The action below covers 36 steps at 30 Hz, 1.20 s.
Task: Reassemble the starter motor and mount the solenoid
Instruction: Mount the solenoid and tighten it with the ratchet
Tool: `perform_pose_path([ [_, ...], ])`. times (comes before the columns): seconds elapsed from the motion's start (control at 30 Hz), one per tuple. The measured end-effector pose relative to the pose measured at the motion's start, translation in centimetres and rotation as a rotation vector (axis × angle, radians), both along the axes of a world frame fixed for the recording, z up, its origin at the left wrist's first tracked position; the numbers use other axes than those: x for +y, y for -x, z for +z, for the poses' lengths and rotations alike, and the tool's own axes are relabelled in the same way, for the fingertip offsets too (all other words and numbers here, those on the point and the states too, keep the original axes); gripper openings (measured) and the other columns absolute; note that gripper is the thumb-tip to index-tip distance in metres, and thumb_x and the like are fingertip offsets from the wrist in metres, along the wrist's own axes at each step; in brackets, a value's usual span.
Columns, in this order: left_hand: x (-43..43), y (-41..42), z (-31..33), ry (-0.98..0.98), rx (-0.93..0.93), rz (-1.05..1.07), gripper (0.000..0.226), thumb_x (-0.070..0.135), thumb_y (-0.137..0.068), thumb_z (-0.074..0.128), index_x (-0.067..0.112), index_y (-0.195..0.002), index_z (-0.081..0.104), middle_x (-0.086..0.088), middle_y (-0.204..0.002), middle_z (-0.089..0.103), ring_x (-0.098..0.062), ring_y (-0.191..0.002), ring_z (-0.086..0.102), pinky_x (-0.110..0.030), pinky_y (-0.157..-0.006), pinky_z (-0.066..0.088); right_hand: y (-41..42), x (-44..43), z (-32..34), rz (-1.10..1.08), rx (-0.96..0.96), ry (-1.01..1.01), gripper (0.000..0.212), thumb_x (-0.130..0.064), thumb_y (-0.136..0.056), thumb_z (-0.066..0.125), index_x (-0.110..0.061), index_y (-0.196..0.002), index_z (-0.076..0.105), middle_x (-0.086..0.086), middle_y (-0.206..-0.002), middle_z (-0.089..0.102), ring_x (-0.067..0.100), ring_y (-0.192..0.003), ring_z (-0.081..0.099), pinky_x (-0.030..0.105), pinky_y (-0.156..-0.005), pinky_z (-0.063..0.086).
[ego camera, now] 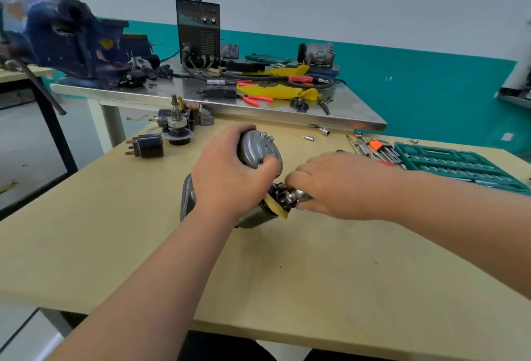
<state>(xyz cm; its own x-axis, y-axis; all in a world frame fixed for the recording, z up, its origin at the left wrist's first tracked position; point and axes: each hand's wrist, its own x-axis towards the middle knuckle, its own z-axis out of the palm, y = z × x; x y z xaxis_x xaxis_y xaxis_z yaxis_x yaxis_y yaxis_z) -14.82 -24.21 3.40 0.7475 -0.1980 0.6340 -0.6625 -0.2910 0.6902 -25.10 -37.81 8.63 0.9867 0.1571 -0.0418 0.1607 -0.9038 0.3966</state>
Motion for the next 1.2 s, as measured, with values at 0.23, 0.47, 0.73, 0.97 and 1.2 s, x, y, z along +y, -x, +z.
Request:
perform_pose_path([
  [0.23, -0.5, 0.3, -0.5, 0.041, -0.038, 0.061, 0.055, 0.049, -0.065, 0.050, 0.032, -0.117, 0.060, 0.023, -0.093, 0.052, -0.005, -0.090, 0.051, -0.027, -0.074, 0.042, -0.6, 0.9, -2.5, -0.149, -0.168, -0.183, 0.031, -0.051, -0.098, 0.024, -0.021, -0.095, 0.028, -0.006, -0.069, 0.044, 0.016, -0.059, 0.045, 0.032, -0.051, 0.033],
  [0.47, -1.4, 0.3, 0.4, 0.070, -0.010, 0.040, 0.043, 0.039, -0.077, 0.051, 0.022, -0.115, 0.060, 0.013, -0.093, 0.055, -0.013, -0.090, 0.056, -0.037, -0.082, 0.050, -1.7, 2.4, -4.2, -0.427, -0.307, -0.402, 0.033, -0.040, -0.099, 0.026, -0.014, -0.097, 0.046, 0.001, -0.070, 0.040, 0.015, -0.058, 0.040, 0.030, -0.045, 0.022],
  [0.73, 2.7, -3.3, 2.9, -0.405, 0.020, -0.368, 0.054, 0.063, -0.061, 0.058, 0.038, -0.109, 0.054, 0.018, -0.093, 0.061, -0.001, -0.081, 0.059, -0.023, -0.065, 0.047, -1.0, 0.3, -2.1, 0.308, -0.255, -0.129, 0.049, -0.042, -0.090, 0.036, 0.000, -0.088, 0.060, 0.013, -0.064, 0.064, 0.032, -0.047, 0.058, 0.034, -0.043, 0.043],
  [0.97, 1.5, -1.9, 0.9, -0.163, -0.016, -0.119, 0.032, 0.055, -0.068, 0.046, 0.037, -0.095, 0.052, 0.016, -0.078, 0.060, -0.001, -0.073, 0.057, -0.025, -0.058, 0.044, -1.4, 0.9, -4.3, 0.051, -0.520, -0.086, 0.053, -0.049, -0.089, 0.012, -0.012, -0.098, 0.050, 0.001, -0.070, 0.065, 0.026, -0.056, 0.059, 0.026, -0.043, 0.023],
  [1.2, 0.1, -1.8, 0.4, -0.128, -0.066, 0.049, 0.023, 0.045, -0.078, 0.039, 0.032, -0.092, 0.050, 0.010, -0.072, 0.056, -0.018, -0.069, 0.052, -0.024, -0.052, 0.034, -2.4, 1.2, -5.6, -0.224, -0.606, -0.275, 0.031, -0.042, -0.097, 0.027, -0.017, -0.083, 0.038, -0.006, -0.056, 0.033, 0.021, -0.052, 0.041, 0.027, -0.045, 0.015],
])
